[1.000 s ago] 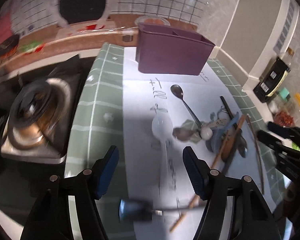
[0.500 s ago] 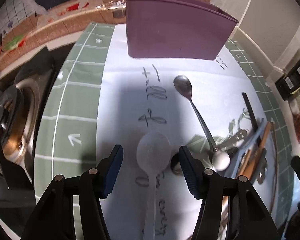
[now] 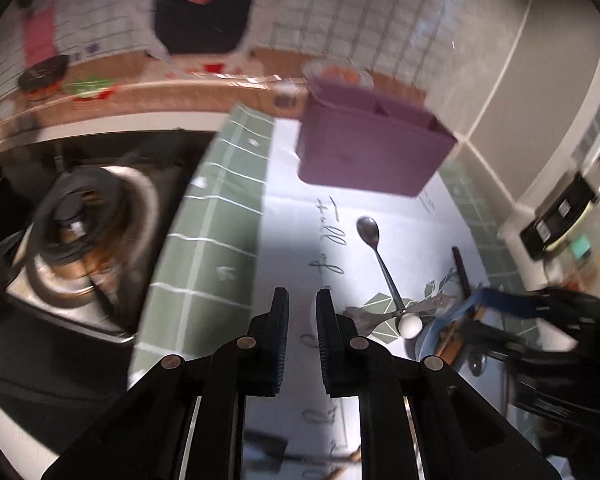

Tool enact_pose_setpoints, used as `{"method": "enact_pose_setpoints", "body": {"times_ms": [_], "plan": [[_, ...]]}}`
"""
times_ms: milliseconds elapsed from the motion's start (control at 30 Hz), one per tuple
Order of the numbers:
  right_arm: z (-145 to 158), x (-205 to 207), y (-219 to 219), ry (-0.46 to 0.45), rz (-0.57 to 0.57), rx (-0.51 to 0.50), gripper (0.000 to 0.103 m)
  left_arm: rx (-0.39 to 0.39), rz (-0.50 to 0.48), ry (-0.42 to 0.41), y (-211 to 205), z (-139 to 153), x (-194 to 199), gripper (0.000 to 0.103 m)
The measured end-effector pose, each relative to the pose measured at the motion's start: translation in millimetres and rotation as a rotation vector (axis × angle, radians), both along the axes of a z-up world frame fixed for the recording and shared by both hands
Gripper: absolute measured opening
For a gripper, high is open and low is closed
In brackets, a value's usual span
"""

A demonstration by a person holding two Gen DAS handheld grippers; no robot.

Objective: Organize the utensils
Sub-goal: 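Reach the left tool to the white plastic spoon while the right tool reaches the utensil pile, then grasp the white plastic spoon with the left gripper and lift it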

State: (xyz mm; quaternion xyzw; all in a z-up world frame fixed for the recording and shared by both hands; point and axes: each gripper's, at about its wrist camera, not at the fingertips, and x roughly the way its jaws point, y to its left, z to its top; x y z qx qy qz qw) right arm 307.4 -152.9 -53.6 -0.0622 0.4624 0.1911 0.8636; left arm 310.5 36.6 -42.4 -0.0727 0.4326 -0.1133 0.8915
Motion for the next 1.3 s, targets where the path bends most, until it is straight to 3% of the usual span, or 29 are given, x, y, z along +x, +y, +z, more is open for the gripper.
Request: {"method": "enact_pose_setpoints", "body": {"times_ms": [267,467,600,700,833,933,1033,1200,1300], "plan": [[-35,25,39,0.090,0.020,-0.076,0.026,-0.046,0.064,0.035,30,-7,-25,0.017],[-40,23,35,0.124,0.025,-0.127,0.021,-0.047,0.054,0.045,25,-16,-25,0.039],[-17,16,17,0.066,0.003,-0.096,0.020,-0.028,0.026,0.058,8,-22,-18,0.053],[23,11,-6,-0.017,-0.034,-0.027,0.020,0.023,-0.010,0.079,-8,-29,-14,0.060],[59,14,-38,-0.077,-0.079,0.035,0.020,0.029,-0.049,0.117,-23,-37,-11,0.060],[64,19,-53,-0.072,-0.113,0.070,0.020,0.068,-0.050,0.135,-30,-42,-5,0.056],[66,18,-64,-0.077,-0.136,0.097,0.020,0.040,-0.076,0.216,-34,-48,11,0.050],[65,15,-74,-0.094,-0.148,0.112,0.020,0.189,-0.176,0.207,-59,-50,10,0.050],[62,15,-77,-0.088,-0.158,0.124,0.020,0.251,-0.167,0.184,-58,-52,11,0.050]]}}
